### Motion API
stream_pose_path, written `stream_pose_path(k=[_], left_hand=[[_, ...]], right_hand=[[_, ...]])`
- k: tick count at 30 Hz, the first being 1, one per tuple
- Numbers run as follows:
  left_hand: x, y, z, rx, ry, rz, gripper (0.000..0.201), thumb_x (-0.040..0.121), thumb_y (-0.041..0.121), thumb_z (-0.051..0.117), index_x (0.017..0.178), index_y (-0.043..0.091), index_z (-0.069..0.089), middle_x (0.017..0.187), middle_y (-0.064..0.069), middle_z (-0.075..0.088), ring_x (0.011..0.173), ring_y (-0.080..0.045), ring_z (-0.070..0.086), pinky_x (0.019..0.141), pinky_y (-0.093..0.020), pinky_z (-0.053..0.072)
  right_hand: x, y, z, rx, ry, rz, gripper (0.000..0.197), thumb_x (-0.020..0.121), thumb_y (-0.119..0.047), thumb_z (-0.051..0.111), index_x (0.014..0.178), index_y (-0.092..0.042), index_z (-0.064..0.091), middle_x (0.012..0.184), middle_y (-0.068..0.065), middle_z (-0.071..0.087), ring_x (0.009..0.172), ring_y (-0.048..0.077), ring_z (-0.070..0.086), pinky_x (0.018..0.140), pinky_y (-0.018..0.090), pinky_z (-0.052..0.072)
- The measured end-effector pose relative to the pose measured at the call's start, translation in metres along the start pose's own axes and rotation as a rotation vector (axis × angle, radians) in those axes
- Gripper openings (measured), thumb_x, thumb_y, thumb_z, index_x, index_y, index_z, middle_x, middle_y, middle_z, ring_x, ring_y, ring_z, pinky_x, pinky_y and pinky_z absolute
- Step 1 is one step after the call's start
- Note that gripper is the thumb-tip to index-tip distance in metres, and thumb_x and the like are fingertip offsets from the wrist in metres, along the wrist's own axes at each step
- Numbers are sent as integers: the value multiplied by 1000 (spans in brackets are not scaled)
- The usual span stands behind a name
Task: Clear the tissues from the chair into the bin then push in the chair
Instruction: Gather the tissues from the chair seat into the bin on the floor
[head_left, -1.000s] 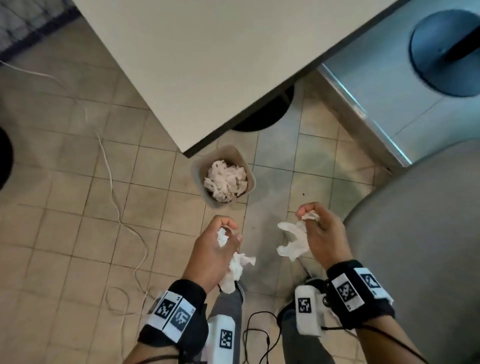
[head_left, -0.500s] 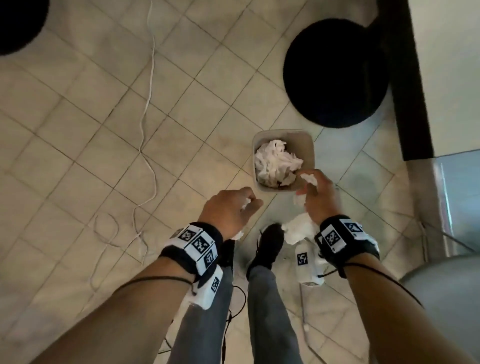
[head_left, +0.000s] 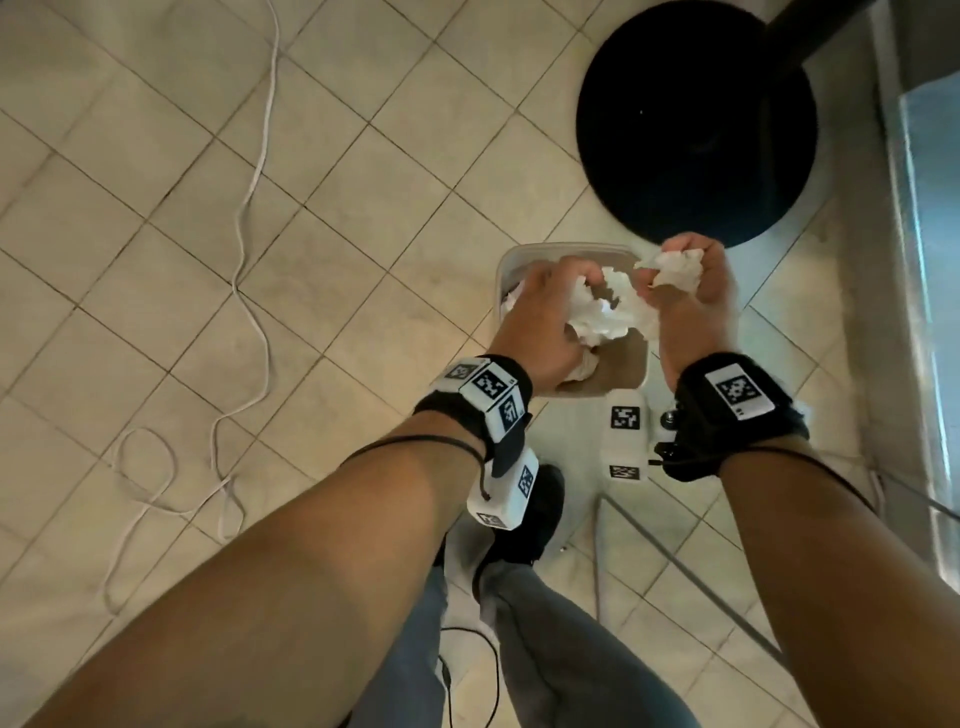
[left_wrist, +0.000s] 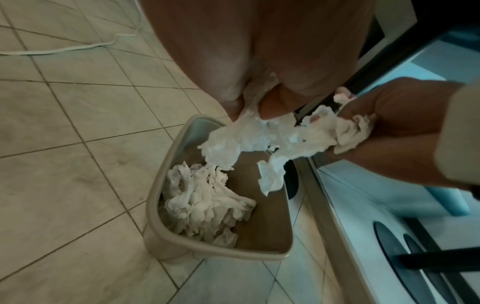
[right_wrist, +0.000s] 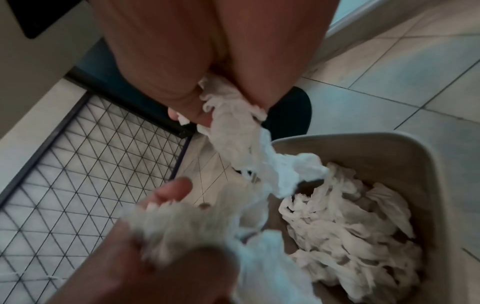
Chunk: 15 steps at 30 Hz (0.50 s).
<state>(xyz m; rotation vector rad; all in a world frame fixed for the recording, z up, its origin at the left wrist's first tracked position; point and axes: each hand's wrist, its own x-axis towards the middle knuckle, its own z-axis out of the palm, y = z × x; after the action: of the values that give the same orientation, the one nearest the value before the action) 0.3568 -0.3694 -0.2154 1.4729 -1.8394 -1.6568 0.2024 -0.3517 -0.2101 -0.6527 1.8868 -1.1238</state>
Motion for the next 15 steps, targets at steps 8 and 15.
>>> stream_pose_path(k=[8, 15], left_hand=[[38, -36, 31, 276, -55, 2, 68, 87, 10, 54, 147, 26, 26, 145, -13, 40, 118, -35, 53, 99, -46, 46], [49, -63, 44, 559, -299, -112, 82, 86, 24, 66, 153, 17, 19, 160, -13, 17, 139, -37, 34, 109, -45, 37]], right_hand=[[14, 55, 29, -200, -77, 127, 28, 88, -6, 49, 96, -33, 50, 96, -1, 63, 88, 16, 63, 79, 39, 55], [32, 76, 34, -429, -297, 388, 54, 96, -5, 40, 146, -25, 43, 156, 6, 26, 141, 23, 31, 104, 24, 27]])
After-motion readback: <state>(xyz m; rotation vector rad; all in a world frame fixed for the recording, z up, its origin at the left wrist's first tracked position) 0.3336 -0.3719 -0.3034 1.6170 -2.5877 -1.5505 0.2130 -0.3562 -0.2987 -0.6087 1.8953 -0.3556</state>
